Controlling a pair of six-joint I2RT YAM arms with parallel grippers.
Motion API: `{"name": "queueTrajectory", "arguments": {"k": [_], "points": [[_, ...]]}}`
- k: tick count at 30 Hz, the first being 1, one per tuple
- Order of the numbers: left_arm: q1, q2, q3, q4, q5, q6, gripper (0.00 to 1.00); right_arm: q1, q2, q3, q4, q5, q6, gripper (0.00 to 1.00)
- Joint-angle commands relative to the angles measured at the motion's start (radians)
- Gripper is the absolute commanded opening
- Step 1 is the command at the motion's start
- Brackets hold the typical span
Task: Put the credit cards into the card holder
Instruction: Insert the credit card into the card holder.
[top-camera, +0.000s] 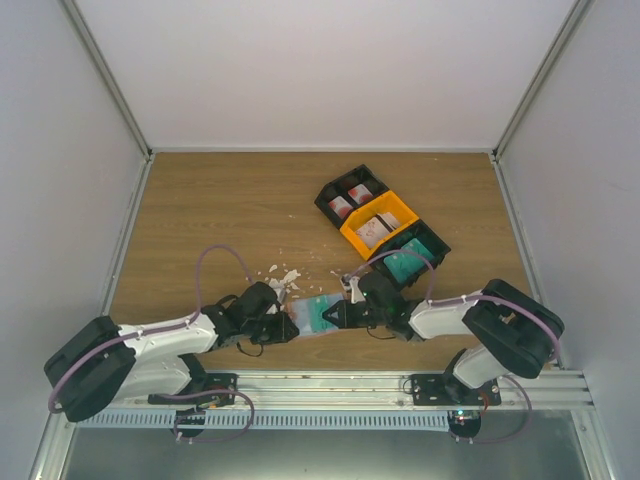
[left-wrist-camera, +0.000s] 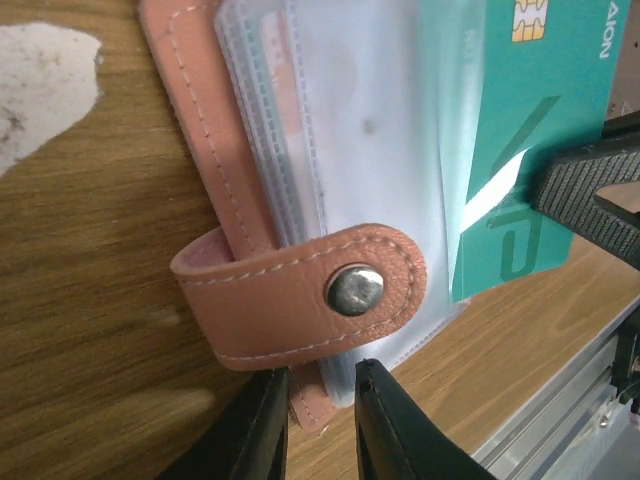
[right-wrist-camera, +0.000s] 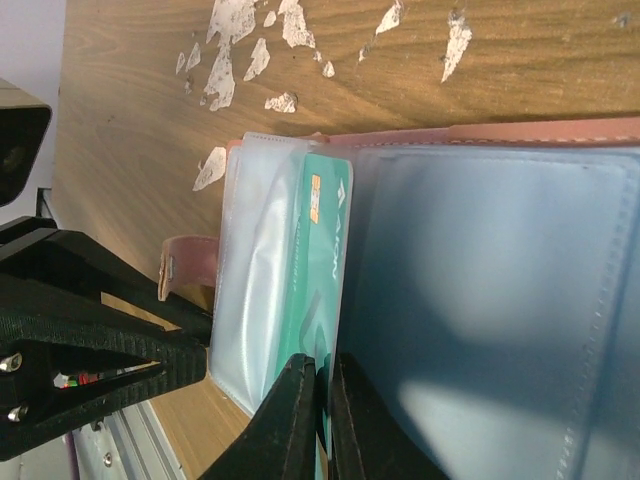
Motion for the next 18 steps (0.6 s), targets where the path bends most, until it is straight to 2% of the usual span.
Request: {"name": "queueTrajectory", "arguments": {"k": [1, 10, 18], "points": [[-0.005, 0.043, -0.008, 0.047, 0.029, 0.006, 0.20, 0.004, 0.012, -0.035, -0.012, 0.004, 0.021, 0.05], [-0.005, 0.110, 0.022, -0.046, -0.025, -0.012, 0.03, 0.002, -0.056, -0.060, -0.078, 0.109, 0.053, 0.01], [-0.006, 0.134, 0.023, -0.046, -0.026, -0.014, 0.00, -0.006, -0.093, -0.059, -0.136, 0.146, 0.041, 0.01]]}}
